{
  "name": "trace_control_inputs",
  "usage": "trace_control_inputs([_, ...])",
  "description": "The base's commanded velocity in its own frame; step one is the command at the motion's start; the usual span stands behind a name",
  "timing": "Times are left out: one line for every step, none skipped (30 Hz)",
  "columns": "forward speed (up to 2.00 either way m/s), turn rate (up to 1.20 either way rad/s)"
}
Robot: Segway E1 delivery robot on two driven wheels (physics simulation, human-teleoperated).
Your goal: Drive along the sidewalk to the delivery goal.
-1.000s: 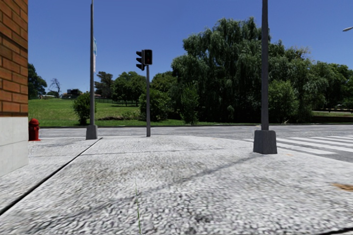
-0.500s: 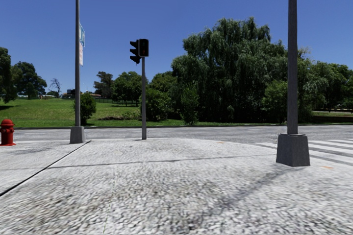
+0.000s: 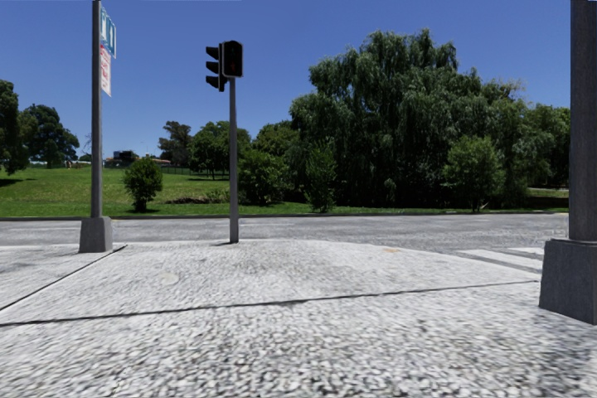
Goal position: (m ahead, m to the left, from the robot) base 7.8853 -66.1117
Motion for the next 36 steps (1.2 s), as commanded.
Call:
trace_control_inputs([2.00,0.00])
trace_control_inputs([2.00,0.00])
trace_control_inputs([2.00,0.00])
trace_control_inputs([2.00,0.00])
trace_control_inputs([2.00,0.00])
trace_control_inputs([2.00,-0.11])
trace_control_inputs([2.00,-0.24])
trace_control_inputs([2.00,-0.30])
trace_control_inputs([2.00,-0.43])
trace_control_inputs([2.00,-0.43])
trace_control_inputs([2.00,-0.53])
trace_control_inputs([2.00,-0.56])
trace_control_inputs([2.00,-0.56])
trace_control_inputs([2.00,-0.57])
trace_control_inputs([2.00,-0.58])
trace_control_inputs([2.00,-0.58])
trace_control_inputs([2.00,-0.59])
trace_control_inputs([2.00,-0.61])
trace_control_inputs([1.93,-0.66])
trace_control_inputs([1.93,-0.66])
trace_control_inputs([1.89,-0.68])
trace_control_inputs([1.87,-0.68])
trace_control_inputs([1.87,-0.68])
trace_control_inputs([1.86,-0.68])
trace_control_inputs([1.86,-0.68])
trace_control_inputs([1.86,-0.68])
trace_control_inputs([1.86,-0.68])
trace_control_inputs([1.86,-0.68])
trace_control_inputs([1.86,-0.68])
trace_control_inputs([1.86,-0.68])
trace_control_inputs([1.86,-0.68])
trace_control_inputs([1.86,-0.68])
trace_control_inputs([1.86,-0.68])
trace_control_inputs([1.86,-0.68])
trace_control_inputs([1.86,-0.68])
trace_control_inputs([1.86,-0.68])
